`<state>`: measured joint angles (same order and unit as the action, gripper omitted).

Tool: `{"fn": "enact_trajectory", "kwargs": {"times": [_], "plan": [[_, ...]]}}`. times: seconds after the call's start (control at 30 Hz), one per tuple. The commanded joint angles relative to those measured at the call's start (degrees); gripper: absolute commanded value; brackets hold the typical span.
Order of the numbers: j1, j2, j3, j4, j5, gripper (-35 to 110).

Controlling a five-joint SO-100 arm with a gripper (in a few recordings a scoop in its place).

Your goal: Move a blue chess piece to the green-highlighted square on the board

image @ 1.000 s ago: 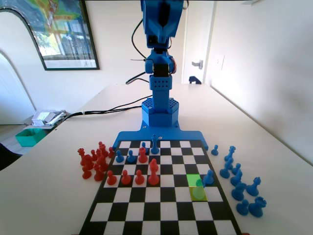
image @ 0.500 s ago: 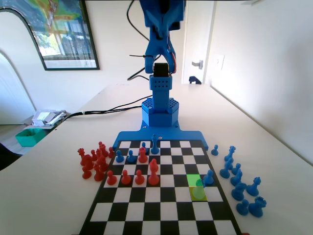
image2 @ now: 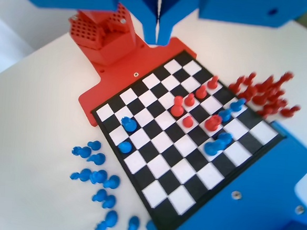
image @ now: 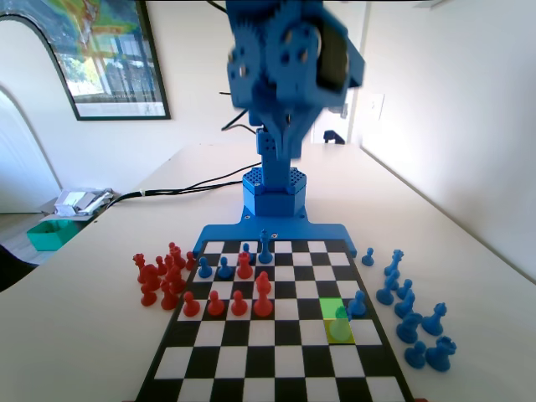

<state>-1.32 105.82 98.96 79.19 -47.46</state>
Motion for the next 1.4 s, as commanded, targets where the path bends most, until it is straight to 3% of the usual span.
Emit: {"fn": "enact_trajectory", "kwargs": {"times": [0.0, 0.33, 0.73, 1.37], "plan": [[-1.8, -4.6, -5.1, -2.4, 5.1, 1], [-4.4, -22.1, -11.5, -7.5, 12.8, 1], [-8.8, -29.1, -10.0, -12.8, 12.5, 14], [-10.5, -34.6, -9.1, -16.3, 9.1, 15]]}}
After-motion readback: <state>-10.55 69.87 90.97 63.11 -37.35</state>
